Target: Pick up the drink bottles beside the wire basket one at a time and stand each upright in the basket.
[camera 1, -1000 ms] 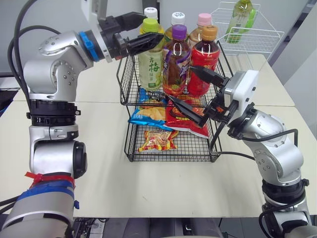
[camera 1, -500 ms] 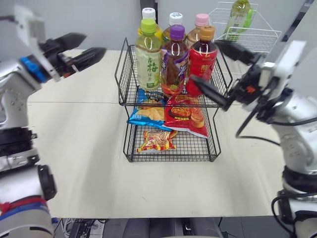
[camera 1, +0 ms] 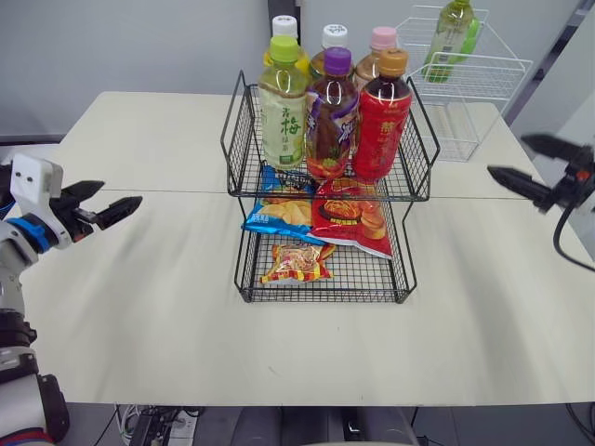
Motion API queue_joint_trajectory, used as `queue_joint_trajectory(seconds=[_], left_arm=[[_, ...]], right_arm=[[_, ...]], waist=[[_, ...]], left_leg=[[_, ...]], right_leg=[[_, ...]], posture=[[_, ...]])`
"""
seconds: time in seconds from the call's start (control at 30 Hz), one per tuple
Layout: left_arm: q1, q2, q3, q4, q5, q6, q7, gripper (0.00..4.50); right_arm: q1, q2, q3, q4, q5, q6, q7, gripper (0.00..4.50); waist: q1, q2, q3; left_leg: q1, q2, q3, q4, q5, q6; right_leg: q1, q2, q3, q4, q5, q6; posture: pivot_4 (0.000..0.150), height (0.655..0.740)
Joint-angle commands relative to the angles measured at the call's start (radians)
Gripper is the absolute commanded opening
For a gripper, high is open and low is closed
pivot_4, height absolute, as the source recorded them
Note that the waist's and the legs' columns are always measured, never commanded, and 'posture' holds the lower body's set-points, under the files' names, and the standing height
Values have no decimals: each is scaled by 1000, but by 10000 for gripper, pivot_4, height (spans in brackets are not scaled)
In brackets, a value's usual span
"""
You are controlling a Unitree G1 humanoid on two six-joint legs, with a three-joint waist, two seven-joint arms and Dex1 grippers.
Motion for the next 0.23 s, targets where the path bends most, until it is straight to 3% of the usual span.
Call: queue_joint_trajectory(seconds=[0.03,0.23], left_arm=[[7,-8,-11,-20,17,-42,13,44613],[53,-28,-16,-17,31,-66,16,44613]], right_arm=[[56,-32,49,107,-85,-122,92,45000],[63,10,67,186,-123,-211,86,45000]], waist=[[1,0,0],[-8,5,-1]], left_leg=[[0,0,0,0,0,0],[1,0,2,1,0,0]], right_leg=[[0,0,0,0,0,0],[0,0,2,1,0,0]], posture=[[1500,7400],[1500,7400]])
